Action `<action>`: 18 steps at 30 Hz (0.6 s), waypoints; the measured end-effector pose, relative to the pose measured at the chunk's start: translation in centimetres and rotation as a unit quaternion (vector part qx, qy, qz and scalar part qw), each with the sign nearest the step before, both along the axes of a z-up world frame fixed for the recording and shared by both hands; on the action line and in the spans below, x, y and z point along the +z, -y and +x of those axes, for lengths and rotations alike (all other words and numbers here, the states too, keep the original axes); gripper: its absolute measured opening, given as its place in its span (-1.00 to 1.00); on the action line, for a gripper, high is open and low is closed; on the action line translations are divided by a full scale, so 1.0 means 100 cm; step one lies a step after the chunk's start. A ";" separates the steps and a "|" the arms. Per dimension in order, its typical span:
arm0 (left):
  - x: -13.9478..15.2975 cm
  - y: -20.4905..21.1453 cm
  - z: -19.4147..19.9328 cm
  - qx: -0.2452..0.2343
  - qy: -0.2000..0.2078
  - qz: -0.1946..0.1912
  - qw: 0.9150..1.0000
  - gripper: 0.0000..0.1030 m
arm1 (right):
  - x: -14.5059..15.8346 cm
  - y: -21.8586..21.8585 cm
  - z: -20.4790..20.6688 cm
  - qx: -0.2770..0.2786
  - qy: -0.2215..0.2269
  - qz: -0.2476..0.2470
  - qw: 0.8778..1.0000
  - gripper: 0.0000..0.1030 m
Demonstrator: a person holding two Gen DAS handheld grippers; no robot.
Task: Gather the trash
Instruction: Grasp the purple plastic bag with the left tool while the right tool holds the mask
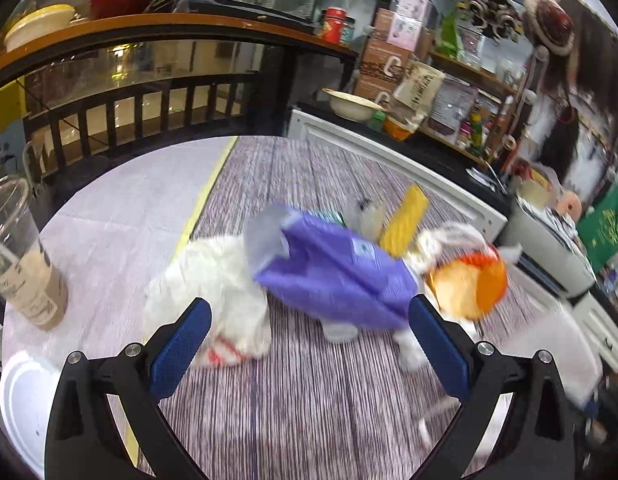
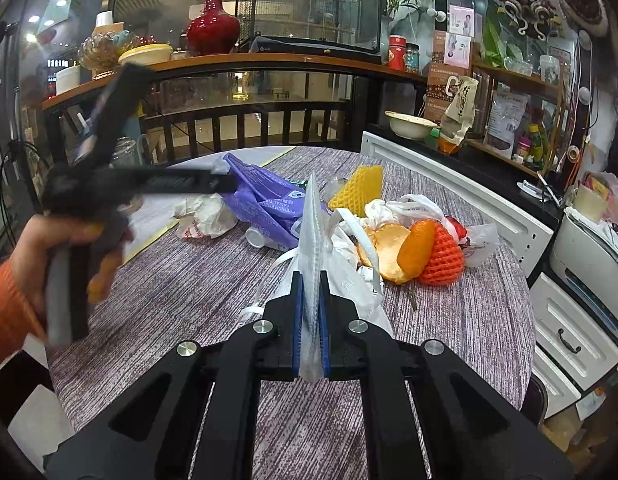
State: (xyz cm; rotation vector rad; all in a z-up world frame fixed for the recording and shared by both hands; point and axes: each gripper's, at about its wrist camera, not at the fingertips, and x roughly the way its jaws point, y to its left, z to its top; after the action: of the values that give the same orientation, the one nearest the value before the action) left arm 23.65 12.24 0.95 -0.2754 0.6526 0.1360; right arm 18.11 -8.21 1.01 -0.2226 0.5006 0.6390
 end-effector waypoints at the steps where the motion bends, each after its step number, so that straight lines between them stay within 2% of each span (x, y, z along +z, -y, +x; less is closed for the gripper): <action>1: 0.001 -0.003 0.009 0.003 -0.005 -0.003 1.000 0.89 | -0.001 0.000 -0.002 0.001 0.000 0.001 1.000 -0.85; 7: -0.012 -0.018 0.052 0.020 -0.057 -0.020 0.998 0.83 | -0.004 0.007 -0.005 -0.002 -0.008 0.010 1.000 -0.85; 9: -0.017 -0.024 0.055 0.020 -0.061 -0.047 0.997 0.56 | -0.006 0.009 -0.004 -0.004 -0.010 0.011 1.000 -0.85; 11: -0.020 -0.027 0.054 0.024 -0.063 -0.066 0.996 0.38 | -0.009 0.012 -0.003 -0.006 -0.014 0.011 1.000 -0.85; 15: -0.017 -0.024 0.048 0.025 -0.055 -0.060 0.996 0.06 | -0.015 0.016 0.002 -0.014 -0.025 0.014 0.999 -0.85; 18: -0.011 -0.024 0.040 0.023 -0.040 -0.064 0.997 -0.05 | -0.017 0.018 0.005 -0.017 -0.032 0.021 0.999 -0.85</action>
State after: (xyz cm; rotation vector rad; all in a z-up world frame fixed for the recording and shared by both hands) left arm 27.61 14.68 -0.13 -0.4103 0.7366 0.1507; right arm 18.58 -10.03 -0.71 -0.1549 0.5506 0.6240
